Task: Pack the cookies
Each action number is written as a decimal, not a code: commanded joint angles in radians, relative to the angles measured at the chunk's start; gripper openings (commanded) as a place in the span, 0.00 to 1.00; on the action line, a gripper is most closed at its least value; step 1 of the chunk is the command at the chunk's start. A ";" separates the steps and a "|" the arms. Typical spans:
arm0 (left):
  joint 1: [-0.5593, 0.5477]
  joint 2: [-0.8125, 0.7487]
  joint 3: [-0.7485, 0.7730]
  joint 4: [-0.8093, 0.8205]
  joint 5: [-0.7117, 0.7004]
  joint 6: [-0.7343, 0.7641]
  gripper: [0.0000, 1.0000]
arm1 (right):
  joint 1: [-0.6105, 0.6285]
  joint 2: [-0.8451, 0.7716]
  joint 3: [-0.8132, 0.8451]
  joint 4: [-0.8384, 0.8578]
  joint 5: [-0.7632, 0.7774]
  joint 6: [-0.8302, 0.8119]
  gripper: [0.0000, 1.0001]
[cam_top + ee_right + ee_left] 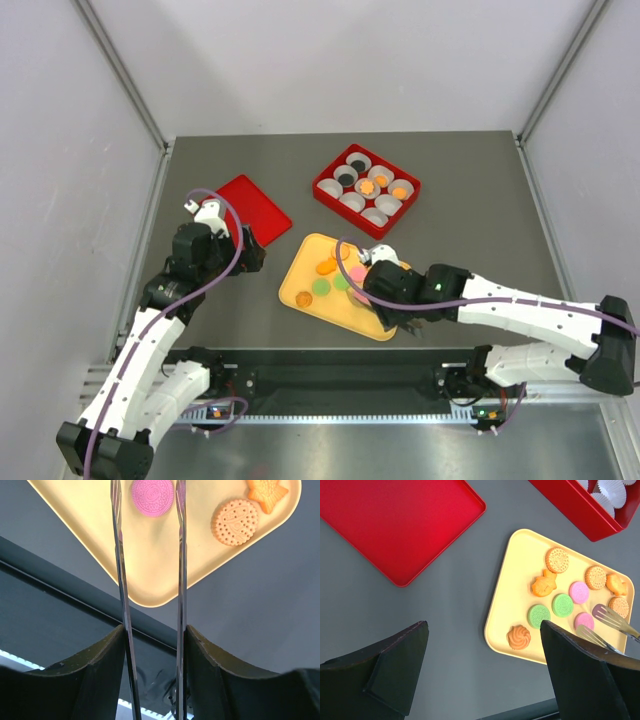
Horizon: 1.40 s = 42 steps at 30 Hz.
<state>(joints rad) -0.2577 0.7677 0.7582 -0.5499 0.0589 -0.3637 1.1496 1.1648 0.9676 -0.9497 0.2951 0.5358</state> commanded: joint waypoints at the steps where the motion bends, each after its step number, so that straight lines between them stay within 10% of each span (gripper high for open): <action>1: -0.002 -0.015 -0.005 0.027 -0.002 0.012 0.98 | 0.019 0.009 -0.009 0.034 0.021 0.012 0.49; 27: -0.002 -0.022 -0.005 0.025 -0.002 0.012 0.98 | 0.010 -0.027 0.146 -0.064 0.088 -0.026 0.30; 42: -0.002 -0.013 -0.007 0.030 0.013 0.014 0.98 | -0.417 0.119 0.373 0.150 0.072 -0.243 0.32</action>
<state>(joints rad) -0.2577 0.7612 0.7582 -0.5499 0.0624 -0.3637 0.8246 1.2335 1.2865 -0.9310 0.3588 0.3531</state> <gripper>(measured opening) 0.983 0.360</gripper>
